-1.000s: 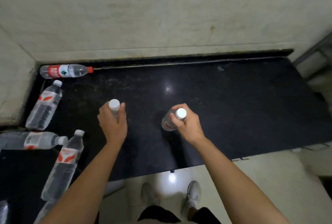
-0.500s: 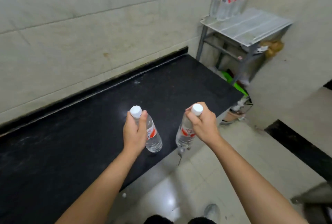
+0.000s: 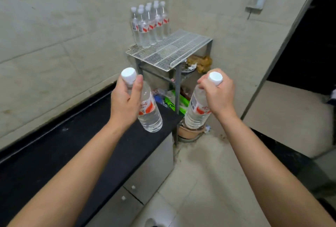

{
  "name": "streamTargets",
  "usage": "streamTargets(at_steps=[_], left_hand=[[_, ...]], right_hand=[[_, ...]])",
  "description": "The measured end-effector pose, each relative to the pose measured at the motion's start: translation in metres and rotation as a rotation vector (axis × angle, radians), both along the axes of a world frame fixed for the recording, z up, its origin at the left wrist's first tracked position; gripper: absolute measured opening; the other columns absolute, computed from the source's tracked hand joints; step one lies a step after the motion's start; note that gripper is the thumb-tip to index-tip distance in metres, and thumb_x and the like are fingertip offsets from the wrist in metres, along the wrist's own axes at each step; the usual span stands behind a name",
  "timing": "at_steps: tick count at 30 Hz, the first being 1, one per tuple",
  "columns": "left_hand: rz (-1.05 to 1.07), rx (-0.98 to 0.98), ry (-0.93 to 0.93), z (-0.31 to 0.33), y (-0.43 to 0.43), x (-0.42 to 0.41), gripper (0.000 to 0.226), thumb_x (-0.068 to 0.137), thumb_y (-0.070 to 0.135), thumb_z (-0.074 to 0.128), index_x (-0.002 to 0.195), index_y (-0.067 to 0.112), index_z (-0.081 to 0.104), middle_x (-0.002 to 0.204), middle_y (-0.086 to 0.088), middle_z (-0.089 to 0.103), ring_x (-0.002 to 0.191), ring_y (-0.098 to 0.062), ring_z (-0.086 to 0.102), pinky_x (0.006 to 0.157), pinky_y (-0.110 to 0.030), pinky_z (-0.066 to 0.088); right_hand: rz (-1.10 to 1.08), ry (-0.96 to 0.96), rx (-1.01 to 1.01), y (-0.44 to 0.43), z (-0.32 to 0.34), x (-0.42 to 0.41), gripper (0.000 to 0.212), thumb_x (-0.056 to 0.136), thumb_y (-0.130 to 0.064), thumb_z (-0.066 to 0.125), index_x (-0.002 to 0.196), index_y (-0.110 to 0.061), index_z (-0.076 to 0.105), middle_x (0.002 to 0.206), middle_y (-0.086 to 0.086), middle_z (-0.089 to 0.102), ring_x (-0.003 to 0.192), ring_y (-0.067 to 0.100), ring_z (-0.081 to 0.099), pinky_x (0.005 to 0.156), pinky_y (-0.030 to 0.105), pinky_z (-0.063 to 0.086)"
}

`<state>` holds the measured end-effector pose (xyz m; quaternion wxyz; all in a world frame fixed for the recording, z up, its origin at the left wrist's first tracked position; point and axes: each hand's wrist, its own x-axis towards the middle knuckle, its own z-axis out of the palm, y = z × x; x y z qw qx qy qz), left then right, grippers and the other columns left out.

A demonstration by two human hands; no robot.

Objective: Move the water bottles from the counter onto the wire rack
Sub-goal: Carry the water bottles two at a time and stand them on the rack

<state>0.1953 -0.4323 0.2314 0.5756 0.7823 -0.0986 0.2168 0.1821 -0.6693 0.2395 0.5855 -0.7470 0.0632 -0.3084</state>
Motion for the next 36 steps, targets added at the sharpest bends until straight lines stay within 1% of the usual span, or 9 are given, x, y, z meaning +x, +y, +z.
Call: streamTargets(at_steps=[4, 8, 12, 16, 19, 25, 30, 32, 36], left_hand=[[-0.047, 0.054, -0.034, 0.003, -0.038, 0.045, 0.029, 0.094, 0.065, 0.051, 0.092, 0.036, 0.053, 0.091, -0.005, 0.069, 0.085, -0.028, 0.068, 0.078, -0.056, 0.055], [-0.043, 0.032, -0.068, -0.002, -0.070, 0.101, 0.029, 0.095, 0.059, 0.051, 0.094, 0.030, 0.057, 0.086, 0.007, 0.068, 0.080, -0.014, 0.066, 0.076, -0.051, 0.056], [0.017, -0.018, -0.147, 0.006, -0.095, 0.185, 0.037, 0.096, 0.055, 0.052, 0.095, 0.018, 0.058, 0.083, 0.008, 0.066, 0.078, -0.010, 0.064, 0.072, -0.042, 0.054], [0.057, -0.030, -0.199, 0.023, -0.115, 0.273, 0.017, 0.097, 0.051, 0.053, 0.095, 0.034, 0.056, 0.088, 0.007, 0.067, 0.082, -0.016, 0.066, 0.075, -0.040, 0.054], [0.077, -0.027, -0.227, 0.035, -0.123, 0.332, 0.021, 0.097, 0.051, 0.052, 0.102, 0.032, 0.058, 0.090, 0.016, 0.066, 0.081, 0.004, 0.063, 0.074, -0.023, 0.052], [0.115, -0.015, -0.140, 0.034, -0.127, 0.424, 0.026, 0.097, 0.057, 0.052, 0.106, 0.034, 0.058, 0.100, 0.011, 0.070, 0.093, -0.010, 0.069, 0.082, -0.044, 0.058], [0.195, -0.004, -0.080, 0.018, -0.124, 0.475, 0.025, 0.102, 0.045, 0.052, 0.117, 0.026, 0.058, 0.105, 0.015, 0.070, 0.097, 0.000, 0.068, 0.086, -0.034, 0.058], [0.236, -0.020, -0.042, 0.009, -0.122, 0.495, 0.028, 0.102, 0.044, 0.052, 0.121, 0.025, 0.057, 0.110, 0.012, 0.070, 0.102, -0.004, 0.068, 0.090, -0.036, 0.057], [0.351, -0.016, -0.006, -0.004, -0.119, 0.535, 0.039, 0.097, 0.055, 0.051, 0.118, 0.023, 0.057, 0.110, 0.004, 0.070, 0.102, -0.012, 0.068, 0.089, -0.045, 0.057]], right_hand=[[0.001, -0.054, 0.036, -0.035, 0.012, 0.054, 0.026, 0.063, -0.023, 0.065, 0.075, 0.000, 0.066, 0.078, 0.017, 0.071, 0.079, 0.033, 0.065, 0.072, 0.042, 0.053], [0.022, -0.065, 0.010, -0.055, 0.016, 0.110, 0.019, 0.064, -0.021, 0.065, 0.070, -0.003, 0.065, 0.076, 0.015, 0.071, 0.073, 0.025, 0.066, 0.070, 0.039, 0.053], [0.065, -0.074, -0.009, -0.079, 0.024, 0.194, 0.037, 0.057, -0.033, 0.063, 0.071, 0.001, 0.065, 0.078, 0.019, 0.070, 0.077, 0.031, 0.067, 0.072, 0.045, 0.054], [0.085, -0.074, -0.058, -0.092, 0.039, 0.284, 0.043, 0.055, -0.038, 0.061, 0.071, 0.001, 0.064, 0.078, 0.021, 0.070, 0.082, 0.039, 0.066, 0.075, 0.053, 0.054], [0.088, -0.071, -0.064, -0.103, 0.052, 0.342, 0.042, 0.055, -0.040, 0.061, 0.073, -0.001, 0.064, 0.079, 0.017, 0.071, 0.082, 0.036, 0.067, 0.077, 0.053, 0.054], [0.111, -0.094, -0.001, -0.119, 0.054, 0.440, 0.041, 0.060, -0.032, 0.064, 0.076, 0.006, 0.061, 0.079, 0.023, 0.067, 0.081, 0.041, 0.063, 0.072, 0.053, 0.054], [0.235, -0.063, -0.013, -0.107, 0.045, 0.521, 0.032, 0.066, -0.021, 0.064, 0.079, 0.008, 0.060, 0.081, 0.026, 0.065, 0.081, 0.042, 0.061, 0.071, 0.050, 0.053], [0.297, -0.013, -0.036, -0.098, 0.039, 0.554, 0.029, 0.065, -0.023, 0.064, 0.076, 0.003, 0.060, 0.077, 0.022, 0.065, 0.075, 0.036, 0.060, 0.068, 0.044, 0.051], [0.456, 0.043, -0.063, -0.079, 0.029, 0.615, 0.012, 0.065, -0.025, 0.066, 0.065, -0.022, 0.054, 0.059, -0.010, 0.054, 0.054, 0.001, 0.048, 0.056, 0.024, 0.042]])
